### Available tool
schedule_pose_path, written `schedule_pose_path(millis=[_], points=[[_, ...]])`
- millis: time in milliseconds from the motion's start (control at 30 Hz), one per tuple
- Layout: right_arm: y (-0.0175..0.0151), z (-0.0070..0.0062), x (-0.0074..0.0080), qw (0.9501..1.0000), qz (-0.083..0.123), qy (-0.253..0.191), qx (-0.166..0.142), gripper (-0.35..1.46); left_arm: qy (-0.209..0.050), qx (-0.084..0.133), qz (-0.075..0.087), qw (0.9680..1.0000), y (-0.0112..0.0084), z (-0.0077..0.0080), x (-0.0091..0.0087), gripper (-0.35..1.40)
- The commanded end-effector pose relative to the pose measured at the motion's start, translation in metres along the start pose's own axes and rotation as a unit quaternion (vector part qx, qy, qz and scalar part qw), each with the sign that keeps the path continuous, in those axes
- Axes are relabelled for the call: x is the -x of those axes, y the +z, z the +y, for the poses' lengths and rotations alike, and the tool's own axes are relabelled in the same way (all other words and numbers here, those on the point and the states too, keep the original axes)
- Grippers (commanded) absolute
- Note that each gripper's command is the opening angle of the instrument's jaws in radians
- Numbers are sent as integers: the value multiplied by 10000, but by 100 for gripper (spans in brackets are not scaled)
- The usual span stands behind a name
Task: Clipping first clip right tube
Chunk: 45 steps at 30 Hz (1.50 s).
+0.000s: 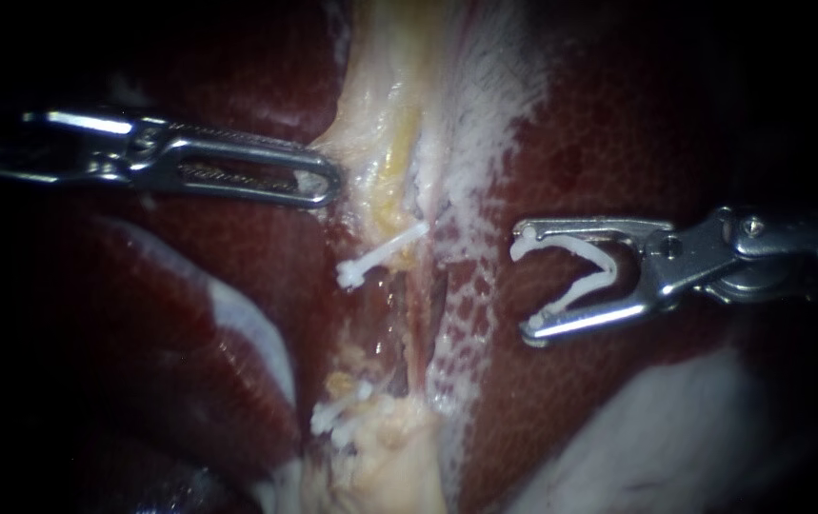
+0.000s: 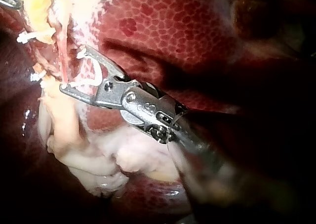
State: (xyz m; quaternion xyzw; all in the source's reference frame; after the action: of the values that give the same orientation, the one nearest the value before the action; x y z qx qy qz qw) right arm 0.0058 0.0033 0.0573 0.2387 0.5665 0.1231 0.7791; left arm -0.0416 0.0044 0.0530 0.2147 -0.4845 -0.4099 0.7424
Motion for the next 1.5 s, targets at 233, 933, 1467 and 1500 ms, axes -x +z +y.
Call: schedule_pose_path(millis=[233,933,1467,1500], points=[[11,-5,11,10000,-3,78,34,60,-11,-20,8,10000,-7,-2,4,-35],[103,-15,72,9980,-47,629,0,60,-11,150,-88,9998,-63,10,37,-35],[131,-16,61,9964,-76,822,-173,58,-12,152,-88,9998,-64,10,37,-35],[133,-16,61,9964,-81,823,-201,58,-12,151,-88,9998,-64,10,37,-35]])
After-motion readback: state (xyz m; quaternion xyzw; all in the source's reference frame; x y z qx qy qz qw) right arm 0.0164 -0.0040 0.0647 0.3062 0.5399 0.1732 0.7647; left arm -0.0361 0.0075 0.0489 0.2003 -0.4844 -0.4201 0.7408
